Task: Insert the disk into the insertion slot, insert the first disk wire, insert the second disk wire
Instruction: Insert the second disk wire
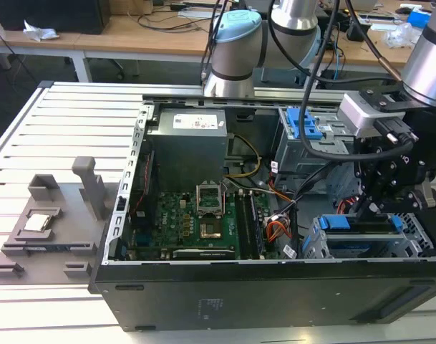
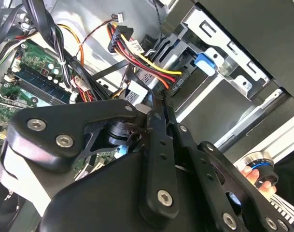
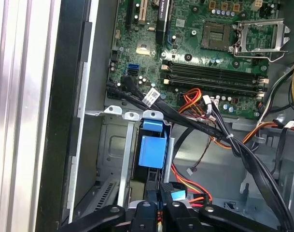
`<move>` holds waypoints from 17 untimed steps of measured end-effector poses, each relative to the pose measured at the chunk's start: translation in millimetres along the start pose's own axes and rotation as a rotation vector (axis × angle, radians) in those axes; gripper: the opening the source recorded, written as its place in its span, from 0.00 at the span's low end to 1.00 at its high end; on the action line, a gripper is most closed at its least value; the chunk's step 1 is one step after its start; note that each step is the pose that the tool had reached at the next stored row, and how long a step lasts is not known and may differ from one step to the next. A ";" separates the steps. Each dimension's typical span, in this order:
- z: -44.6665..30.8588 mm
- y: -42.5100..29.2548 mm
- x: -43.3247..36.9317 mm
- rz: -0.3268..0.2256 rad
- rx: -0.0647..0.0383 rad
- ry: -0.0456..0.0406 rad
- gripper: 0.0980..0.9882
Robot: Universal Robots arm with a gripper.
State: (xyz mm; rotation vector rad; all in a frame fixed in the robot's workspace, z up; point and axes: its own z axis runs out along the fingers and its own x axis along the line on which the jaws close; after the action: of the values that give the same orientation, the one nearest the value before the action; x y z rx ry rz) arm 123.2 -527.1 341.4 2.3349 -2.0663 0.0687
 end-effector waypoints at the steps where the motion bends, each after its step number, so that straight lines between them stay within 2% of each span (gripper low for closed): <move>1: 0.3 -1.1 0.5 0.000 -0.001 -0.0014 0.05; 7: 1.4 -0.6 5.0 0.000 -0.001 -0.0053 0.05; 14: 4.9 -0.5 5.0 0.000 -0.001 -0.0033 0.05; 16: 4.9 -0.5 5.0 0.000 -0.001 -0.0029 0.07; 17: 3.8 -0.6 5.0 0.000 -0.001 -0.0030 0.14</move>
State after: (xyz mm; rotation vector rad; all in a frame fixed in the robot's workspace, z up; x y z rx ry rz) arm 124.4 -532.1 337.8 2.3359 -2.0672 0.0643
